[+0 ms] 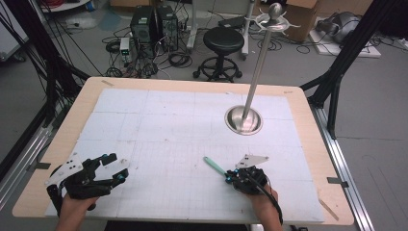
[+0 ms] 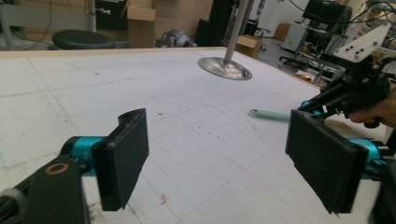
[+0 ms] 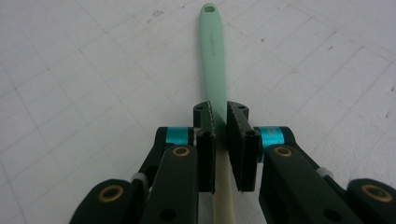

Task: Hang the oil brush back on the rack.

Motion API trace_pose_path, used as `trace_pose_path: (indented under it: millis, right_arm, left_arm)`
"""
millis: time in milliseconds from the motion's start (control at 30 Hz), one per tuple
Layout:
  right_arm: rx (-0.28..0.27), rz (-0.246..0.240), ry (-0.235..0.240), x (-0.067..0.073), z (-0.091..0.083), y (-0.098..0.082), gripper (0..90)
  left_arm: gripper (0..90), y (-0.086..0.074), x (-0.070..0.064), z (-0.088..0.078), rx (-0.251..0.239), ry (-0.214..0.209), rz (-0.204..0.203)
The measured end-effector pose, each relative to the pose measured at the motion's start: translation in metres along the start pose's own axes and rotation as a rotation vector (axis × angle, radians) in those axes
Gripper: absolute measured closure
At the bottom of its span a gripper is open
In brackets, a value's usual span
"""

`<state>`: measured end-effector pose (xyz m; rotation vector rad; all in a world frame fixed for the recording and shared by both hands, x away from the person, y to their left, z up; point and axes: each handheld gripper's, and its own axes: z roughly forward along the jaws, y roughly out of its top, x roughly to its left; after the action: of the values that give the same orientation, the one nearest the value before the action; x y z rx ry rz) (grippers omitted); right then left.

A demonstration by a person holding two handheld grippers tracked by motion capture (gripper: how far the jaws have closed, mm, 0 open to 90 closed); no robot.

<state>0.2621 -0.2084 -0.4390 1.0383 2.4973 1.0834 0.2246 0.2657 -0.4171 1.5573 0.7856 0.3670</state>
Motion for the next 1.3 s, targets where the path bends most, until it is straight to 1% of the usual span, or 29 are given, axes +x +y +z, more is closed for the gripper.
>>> trace_pose_path:
  millis: [100, 133, 233, 300, 400, 467, 567, 633, 700, 767, 800, 867, 933, 967, 1067, 1167, 1300]
  right_arm:
    - [-0.040, 0.013, 0.023, -0.001, -0.005, 0.001, 82.3]
    - [-0.063, 0.025, 0.030, -0.002, -0.007, 0.001, 82.3]
    - [-0.092, 0.038, 0.054, -0.003, -0.012, 0.001, 82.3]
    - [-0.118, 0.049, 0.072, -0.003, -0.015, 0.001, 82.2]
    - [-0.158, 0.049, 0.099, -0.002, -0.021, 0.003, 82.2]
    - [-0.185, 0.037, 0.124, 0.001, -0.024, 0.006, 82.1]
    - [-0.221, 0.006, 0.163, 0.006, -0.026, 0.010, 82.1]
    - [-0.241, -0.020, 0.186, 0.010, -0.026, 0.014, 82.0]
    - [-0.257, -0.038, 0.217, 0.015, -0.026, 0.018, 82.0]
    - [-0.266, -0.059, 0.242, 0.021, -0.026, 0.023, 82.0]
    - [-0.271, -0.071, 0.256, 0.024, -0.026, 0.025, 82.0]
    - [-0.273, -0.097, 0.291, 0.029, -0.025, 0.029, 82.0]
    - [-0.276, -0.120, 0.316, 0.034, -0.023, 0.033, 81.9]
    - [-0.279, -0.128, 0.336, 0.036, -0.023, 0.035, 81.9]
    - [-0.289, -0.145, 0.373, 0.041, -0.022, 0.039, 81.9]
    - [-0.294, -0.160, 0.401, 0.044, -0.022, 0.043, 81.9]
    - [-0.302, -0.185, 0.437, 0.050, -0.023, 0.048, 81.8]
  left_arm:
    - [23.3, 0.000, -0.001, 0.000, 0.000, -0.012, 0.001]
    - [23.3, 0.000, -0.001, 0.001, -0.001, -0.016, 0.001]
    - [23.2, 0.001, -0.001, 0.001, -0.004, -0.030, -0.001]
    - [23.2, 0.002, -0.002, 0.001, -0.004, -0.043, -0.005]
    - [23.2, 0.004, -0.003, 0.002, -0.006, -0.071, -0.015]
    - [23.2, 0.005, -0.005, 0.004, -0.009, -0.103, -0.024]
    - [23.2, 0.009, -0.009, 0.006, -0.006, -0.162, -0.019]
    - [22.7, 0.012, -0.012, 0.008, -0.010, -0.176, -0.018]
    - [22.8, 0.016, -0.016, 0.010, -0.010, -0.189, -0.007]
    - [23.2, 0.017, -0.019, 0.012, -0.007, -0.208, 0.000]
    - [23.5, 0.018, -0.019, 0.014, 0.002, -0.216, 0.009]
    - [24.4, 0.018, -0.021, 0.017, 0.015, -0.239, 0.014]
    - [25.9, 0.018, -0.022, 0.020, 0.029, -0.263, 0.016]
    - [26.6, 0.018, -0.023, 0.021, 0.035, -0.275, 0.020]
    - [27.8, 0.019, -0.025, 0.023, 0.040, -0.312, 0.024]
    - [29.6, 0.019, -0.028, 0.025, 0.046, -0.345, 0.028]
    - [32.4, 0.021, -0.033, 0.031, 0.060, -0.390, 0.050]
